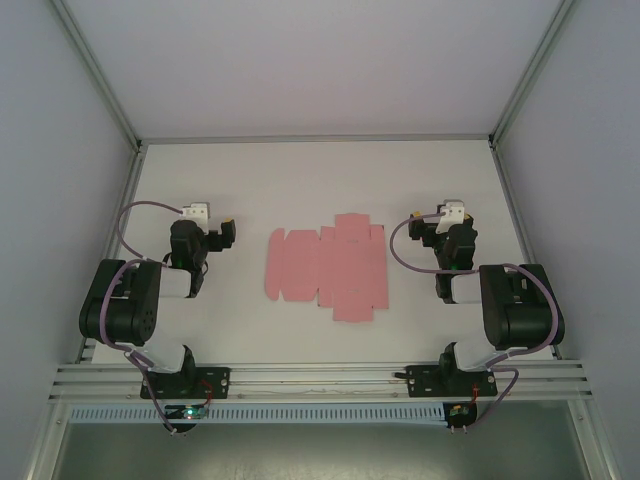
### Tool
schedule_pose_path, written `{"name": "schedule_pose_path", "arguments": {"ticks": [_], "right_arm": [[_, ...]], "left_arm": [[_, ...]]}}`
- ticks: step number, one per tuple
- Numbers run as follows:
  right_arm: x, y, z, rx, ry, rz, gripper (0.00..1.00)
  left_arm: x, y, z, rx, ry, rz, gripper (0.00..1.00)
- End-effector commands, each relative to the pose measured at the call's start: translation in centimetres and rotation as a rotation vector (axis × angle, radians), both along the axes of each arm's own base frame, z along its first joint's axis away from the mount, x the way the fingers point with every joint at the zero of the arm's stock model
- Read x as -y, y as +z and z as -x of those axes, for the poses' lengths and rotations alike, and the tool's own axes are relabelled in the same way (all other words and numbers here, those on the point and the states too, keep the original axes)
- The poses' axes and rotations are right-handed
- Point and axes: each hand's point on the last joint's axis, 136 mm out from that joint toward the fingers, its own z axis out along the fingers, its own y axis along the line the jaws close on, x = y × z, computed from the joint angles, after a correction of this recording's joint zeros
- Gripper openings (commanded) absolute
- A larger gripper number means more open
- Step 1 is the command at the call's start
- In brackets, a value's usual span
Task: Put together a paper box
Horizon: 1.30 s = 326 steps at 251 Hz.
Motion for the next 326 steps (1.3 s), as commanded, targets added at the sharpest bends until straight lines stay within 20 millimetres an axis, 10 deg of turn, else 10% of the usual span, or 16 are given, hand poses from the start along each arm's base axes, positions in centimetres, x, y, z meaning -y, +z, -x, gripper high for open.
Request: {"name": "schedule_pose_path", "arguments": {"ticks": [1, 76, 137, 167, 236, 326], "right_arm": [[-0.7, 0.4, 0.2, 0.015, 0.022, -0.007, 0.98], [-0.6, 0.5, 0.3, 0.02, 0.017, -0.004, 0.98], [0.2, 5.6, 0.9, -0.053, -0.114, -0.019, 0.99], [-3.0, 6.4, 2.3, -0.181, -0.072, -0.118, 0.99], [-15.2, 1.9, 6.9, -0.487, 0.226, -0.239, 0.98], [-16.8, -5.8, 7.0, -0.71, 0.204, -0.252, 0.93]], "left_arm": [[-0.6, 0.2, 0.3, -0.002, 0.018, -0.006, 1.0], [-0.7, 0.3, 0.3, 0.001, 0.028, -0.007, 1.0], [-0.4, 4.6, 0.9, -0.113, 0.049, 0.076, 1.0], [0.9, 5.5, 1.0, -0.233, 0.073, 0.253, 1.0], [10.1, 2.5, 4.2, -0.457, -0.118, 0.449, 1.0], [15.0, -0.8, 6.8, -0.654, -0.218, 0.475, 1.0]]}}
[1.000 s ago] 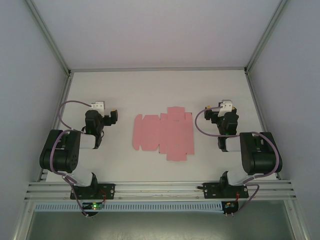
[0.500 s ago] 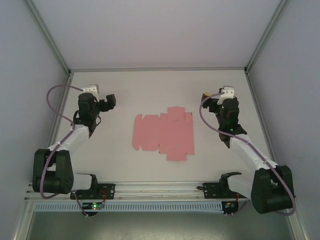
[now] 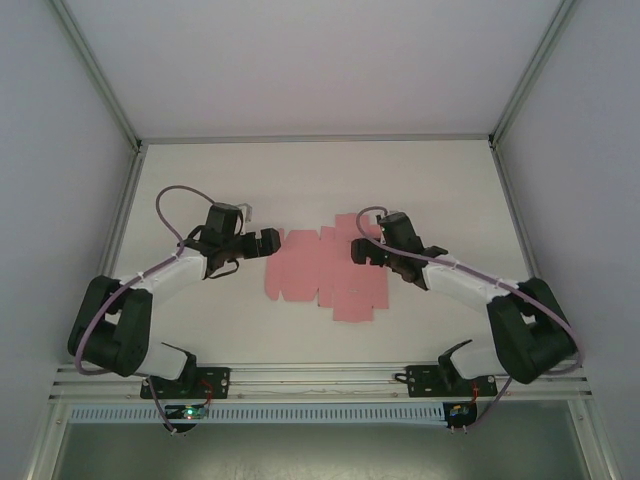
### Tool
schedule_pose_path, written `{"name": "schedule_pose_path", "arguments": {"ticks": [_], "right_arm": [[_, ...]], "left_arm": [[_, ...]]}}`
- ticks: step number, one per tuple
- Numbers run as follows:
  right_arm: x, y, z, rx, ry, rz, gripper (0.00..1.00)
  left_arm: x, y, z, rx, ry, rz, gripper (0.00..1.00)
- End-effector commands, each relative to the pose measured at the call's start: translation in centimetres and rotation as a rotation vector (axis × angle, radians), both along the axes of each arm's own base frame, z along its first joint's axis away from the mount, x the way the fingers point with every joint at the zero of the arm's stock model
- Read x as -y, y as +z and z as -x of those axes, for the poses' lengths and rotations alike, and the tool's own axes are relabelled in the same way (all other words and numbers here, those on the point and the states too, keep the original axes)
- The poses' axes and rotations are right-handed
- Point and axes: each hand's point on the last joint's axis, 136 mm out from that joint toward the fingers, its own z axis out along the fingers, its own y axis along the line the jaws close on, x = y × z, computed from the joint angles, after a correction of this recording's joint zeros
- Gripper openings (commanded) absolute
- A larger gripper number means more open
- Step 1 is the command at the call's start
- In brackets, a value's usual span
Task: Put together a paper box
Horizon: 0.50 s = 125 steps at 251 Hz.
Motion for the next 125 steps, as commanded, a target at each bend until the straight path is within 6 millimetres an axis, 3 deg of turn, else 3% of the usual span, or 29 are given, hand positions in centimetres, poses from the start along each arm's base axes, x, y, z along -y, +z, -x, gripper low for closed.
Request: {"name": "schedule_pose_path", "arguments": {"ticks": [1, 67, 125], "right_arm": [[-0.4, -1.1, -0.4, -0.047, -0.021, -0.034, 0.93], [1.9, -5.7, 0.6, -0.166, -0.127, -0.025, 0.88], [1.9, -7.6, 2.1, -0.208, -0.127, -0.056, 0.86]], "left_arm": [[0.7, -0.7, 0.5, -0.073, -0.003, 0.051, 1.0], [3.6, -1.2, 0.7, -0.138, -0.08, 0.203, 1.0], [6.0, -1.1, 1.4, -0.171, -0.178, 0.34, 1.0]]}}
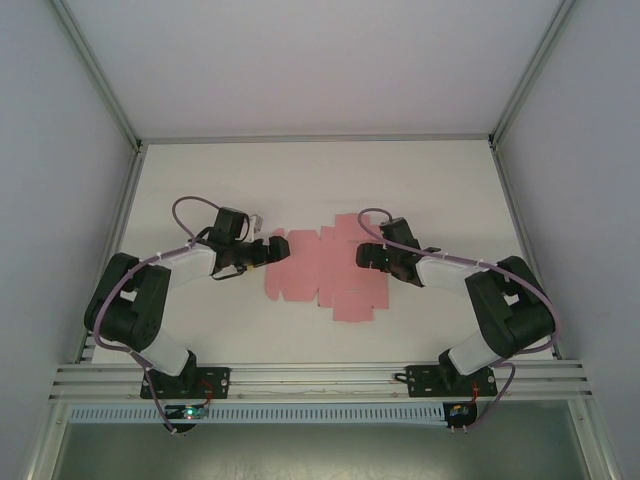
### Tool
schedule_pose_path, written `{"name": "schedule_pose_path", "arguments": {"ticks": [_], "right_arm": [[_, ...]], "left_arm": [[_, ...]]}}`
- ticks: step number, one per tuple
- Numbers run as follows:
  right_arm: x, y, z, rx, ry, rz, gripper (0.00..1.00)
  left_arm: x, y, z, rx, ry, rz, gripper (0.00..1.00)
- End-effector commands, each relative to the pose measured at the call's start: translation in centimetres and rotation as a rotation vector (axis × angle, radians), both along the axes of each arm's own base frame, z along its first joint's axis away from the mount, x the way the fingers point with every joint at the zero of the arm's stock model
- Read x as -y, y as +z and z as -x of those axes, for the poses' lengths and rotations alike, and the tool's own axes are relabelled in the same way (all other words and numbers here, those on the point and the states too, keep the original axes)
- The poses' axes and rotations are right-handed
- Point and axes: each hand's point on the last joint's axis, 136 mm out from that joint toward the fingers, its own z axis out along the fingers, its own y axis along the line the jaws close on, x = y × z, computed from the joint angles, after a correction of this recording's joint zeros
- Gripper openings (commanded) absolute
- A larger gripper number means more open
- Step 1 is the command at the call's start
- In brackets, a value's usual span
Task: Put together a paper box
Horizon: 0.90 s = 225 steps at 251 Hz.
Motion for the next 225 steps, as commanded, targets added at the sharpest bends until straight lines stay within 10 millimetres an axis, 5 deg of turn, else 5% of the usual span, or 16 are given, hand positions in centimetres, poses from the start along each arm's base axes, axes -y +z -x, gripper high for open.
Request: {"name": "schedule_pose_path", "arguments": {"ticks": [1, 145, 177, 225], "right_arm": [[0.5, -3.4, 2.3, -0.11, -0.014, -0.018, 0.86], [-0.6, -5.2, 4.0, -0.152, 0.019, -0.064, 0.82], [-1.3, -5.0, 4.0, -0.14, 0.043, -0.099, 0.82], [-1.3, -4.6, 3.8, -0.129, 0.05, -0.104, 0.82]], "left_arm": [[2.7, 1.9, -0.2, 0.023, -0.082, 0.155, 1.0], [6.6, 7.4, 0.6, 0.153, -0.22, 0.317, 0.99], [7.2, 7.3, 0.7, 0.153, -0.246, 0.309, 0.8], [7.4, 7.6, 0.7, 0.161, -0.262, 0.266, 0.37]]}}
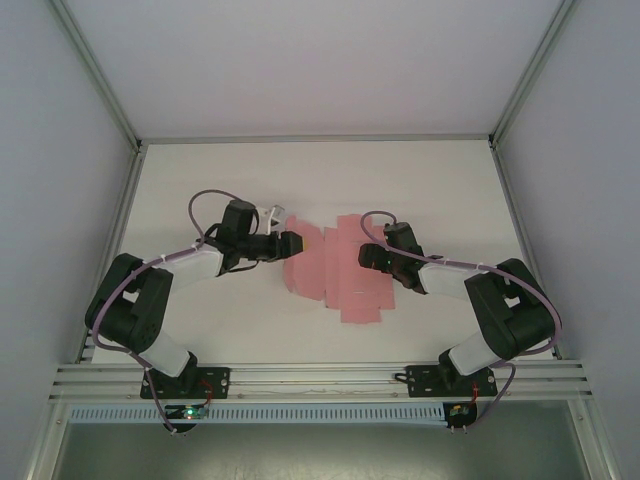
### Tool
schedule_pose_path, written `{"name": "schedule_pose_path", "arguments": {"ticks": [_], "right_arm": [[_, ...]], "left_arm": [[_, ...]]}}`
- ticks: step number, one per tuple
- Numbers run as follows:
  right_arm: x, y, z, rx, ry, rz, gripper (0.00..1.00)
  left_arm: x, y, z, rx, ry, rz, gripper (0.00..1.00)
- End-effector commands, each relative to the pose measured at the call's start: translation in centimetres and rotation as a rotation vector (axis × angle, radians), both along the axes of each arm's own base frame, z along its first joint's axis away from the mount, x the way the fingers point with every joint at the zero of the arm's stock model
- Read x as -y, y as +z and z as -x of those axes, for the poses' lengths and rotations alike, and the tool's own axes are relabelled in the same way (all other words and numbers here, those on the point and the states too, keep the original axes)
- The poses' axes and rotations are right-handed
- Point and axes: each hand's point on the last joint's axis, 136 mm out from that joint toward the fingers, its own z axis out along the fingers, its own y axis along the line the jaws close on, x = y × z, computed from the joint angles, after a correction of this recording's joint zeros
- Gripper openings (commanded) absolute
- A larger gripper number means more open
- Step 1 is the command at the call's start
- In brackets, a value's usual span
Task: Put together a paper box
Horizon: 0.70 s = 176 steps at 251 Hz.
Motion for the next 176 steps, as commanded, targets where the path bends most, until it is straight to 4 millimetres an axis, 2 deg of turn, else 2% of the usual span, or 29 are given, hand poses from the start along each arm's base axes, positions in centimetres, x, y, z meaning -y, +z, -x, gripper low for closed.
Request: {"name": "schedule_pose_path", "arguments": {"ticks": [1, 28, 41, 65, 74, 126, 154, 176], "right_arm": [[-1.3, -4.3, 4.0, -0.187, 0.075, -0.066, 0.82], [-1.0, -3.1, 3.8, -0.155, 0.079, -0.064, 0.82], [-0.5, -2.4, 3.9, -0.141, 0.08, -0.057, 0.82], [0.7, -0.1, 3.7, -0.087, 0.079, -0.052, 0.84], [1.1, 0.9, 3.8, -0.064, 0.081, -0.066, 0.85], [2.2, 9.1, 4.5, 0.173, 0.112, -0.207, 0.95], [1.9, 13.3, 5.8, 0.33, 0.185, -0.275, 0.96], [2.2, 15.5, 6.7, 0.404, 0.189, -0.335, 0.95]], "left_arm": [[0.7, 1.3, -0.1, 0.052, -0.033, -0.012, 0.37], [0.4, 1.6, -0.1, 0.064, -0.03, -0.047, 0.19], [0.2, 1.9, -0.1, 0.074, -0.027, -0.064, 0.15], [0.1, 3.2, 0.1, 0.114, -0.035, -0.067, 0.09], [0.0, 3.9, 0.1, 0.132, -0.037, -0.066, 0.0], [0.5, 9.8, 1.4, 0.294, -0.094, 0.029, 0.0], [0.5, 13.3, 2.6, 0.385, -0.104, 0.104, 0.0], [0.5, 15.7, 4.0, 0.442, -0.113, 0.163, 0.0]]}}
